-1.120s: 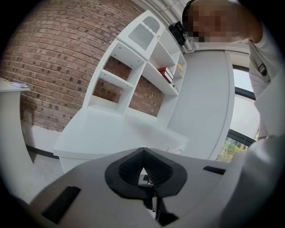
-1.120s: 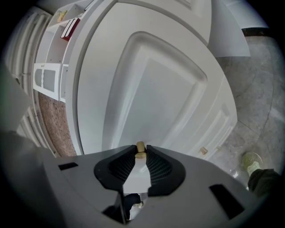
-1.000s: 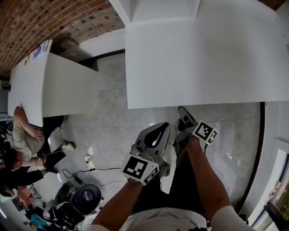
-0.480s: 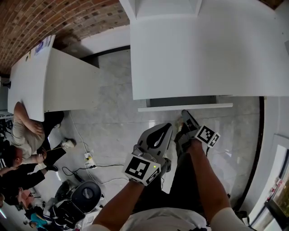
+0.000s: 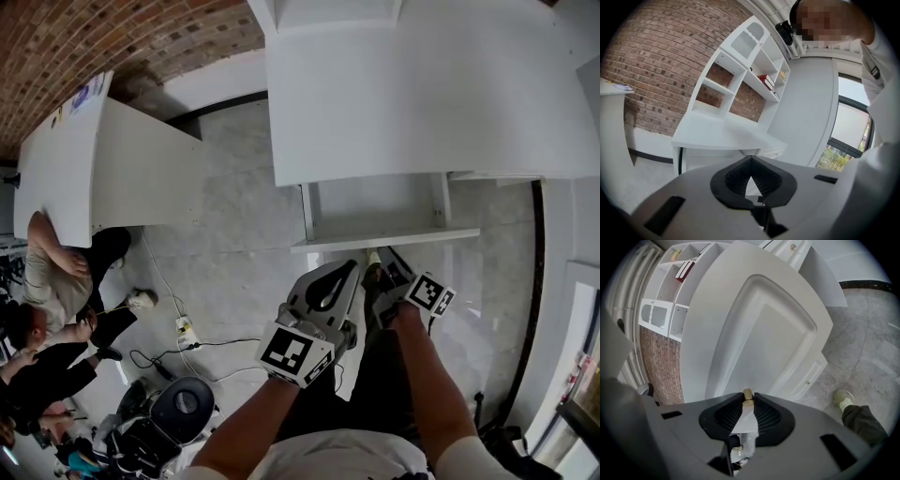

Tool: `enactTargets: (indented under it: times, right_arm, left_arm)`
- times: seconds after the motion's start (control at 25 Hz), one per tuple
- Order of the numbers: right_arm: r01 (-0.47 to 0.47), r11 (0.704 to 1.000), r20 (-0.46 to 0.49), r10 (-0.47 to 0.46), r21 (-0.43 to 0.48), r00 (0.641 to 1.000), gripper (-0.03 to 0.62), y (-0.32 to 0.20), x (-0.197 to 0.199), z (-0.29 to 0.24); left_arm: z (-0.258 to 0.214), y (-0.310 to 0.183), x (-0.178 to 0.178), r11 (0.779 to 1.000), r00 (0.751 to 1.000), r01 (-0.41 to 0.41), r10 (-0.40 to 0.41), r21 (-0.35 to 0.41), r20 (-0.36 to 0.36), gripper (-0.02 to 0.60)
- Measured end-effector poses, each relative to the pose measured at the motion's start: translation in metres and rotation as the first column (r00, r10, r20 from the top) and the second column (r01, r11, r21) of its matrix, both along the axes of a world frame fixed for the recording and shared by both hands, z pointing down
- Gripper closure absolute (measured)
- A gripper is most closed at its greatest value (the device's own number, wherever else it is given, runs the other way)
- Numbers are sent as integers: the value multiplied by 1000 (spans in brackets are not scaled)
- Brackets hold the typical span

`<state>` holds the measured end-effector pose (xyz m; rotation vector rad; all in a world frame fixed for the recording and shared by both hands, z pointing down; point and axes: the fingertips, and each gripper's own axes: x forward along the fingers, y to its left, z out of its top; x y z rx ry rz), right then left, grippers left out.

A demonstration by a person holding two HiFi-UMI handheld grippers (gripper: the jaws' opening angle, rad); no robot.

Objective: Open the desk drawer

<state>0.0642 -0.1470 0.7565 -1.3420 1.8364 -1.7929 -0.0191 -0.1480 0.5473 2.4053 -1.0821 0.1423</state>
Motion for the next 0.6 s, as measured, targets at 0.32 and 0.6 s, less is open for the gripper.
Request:
enactTargets:
  times: [0.32,0.6]
  right_arm:
    - [-11,1000,-3,11,-7,1000,516,42,2,2]
    - [-22,1000,-12,22,-17,1000,516,67,5,2]
  left_arm:
    - [-4,34,3,1000,1000,-31,31,3,1,572]
    - [-11,56,3,999,999,-41,41,8,1,572]
